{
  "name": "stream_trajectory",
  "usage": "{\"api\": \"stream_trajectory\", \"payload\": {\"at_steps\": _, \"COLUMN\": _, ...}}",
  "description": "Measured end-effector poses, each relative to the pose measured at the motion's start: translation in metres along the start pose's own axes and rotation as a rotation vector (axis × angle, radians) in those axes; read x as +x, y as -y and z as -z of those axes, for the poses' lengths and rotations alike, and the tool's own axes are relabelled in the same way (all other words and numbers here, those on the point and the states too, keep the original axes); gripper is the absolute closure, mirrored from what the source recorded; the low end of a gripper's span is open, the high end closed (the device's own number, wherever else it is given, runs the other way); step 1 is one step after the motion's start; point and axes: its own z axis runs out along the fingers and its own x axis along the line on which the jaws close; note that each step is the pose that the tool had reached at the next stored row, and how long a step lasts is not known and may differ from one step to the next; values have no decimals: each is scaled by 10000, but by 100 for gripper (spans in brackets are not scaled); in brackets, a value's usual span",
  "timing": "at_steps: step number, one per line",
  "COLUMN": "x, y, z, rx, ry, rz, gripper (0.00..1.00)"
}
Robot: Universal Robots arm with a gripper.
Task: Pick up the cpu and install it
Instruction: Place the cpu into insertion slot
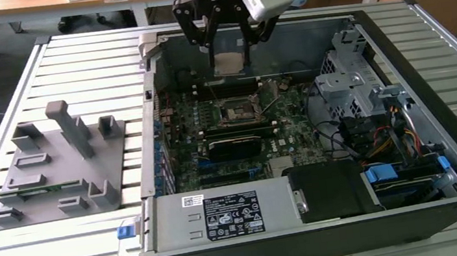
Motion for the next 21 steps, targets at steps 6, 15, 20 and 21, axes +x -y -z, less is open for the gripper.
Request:
{"api": "stream_trajectory", "payload": {"at_steps": 6, "x": 0, "y": -8, "z": -7, "rx": -2, "ry": 17, "rz": -703, "gripper": 46}}
{"api": "stream_trajectory", "payload": {"at_steps": 15, "x": 0, "y": -18, "z": -19, "rx": -7, "ry": 45, "rz": -1805, "gripper": 46}}
{"api": "stream_trajectory", "payload": {"at_steps": 20, "x": 1, "y": -22, "z": -28, "rx": -10, "ry": 61, "rz": -2458, "gripper": 46}}
{"api": "stream_trajectory", "payload": {"at_steps": 21, "x": 1, "y": -23, "z": -30, "rx": -10, "ry": 64, "rz": -2604, "gripper": 46}}
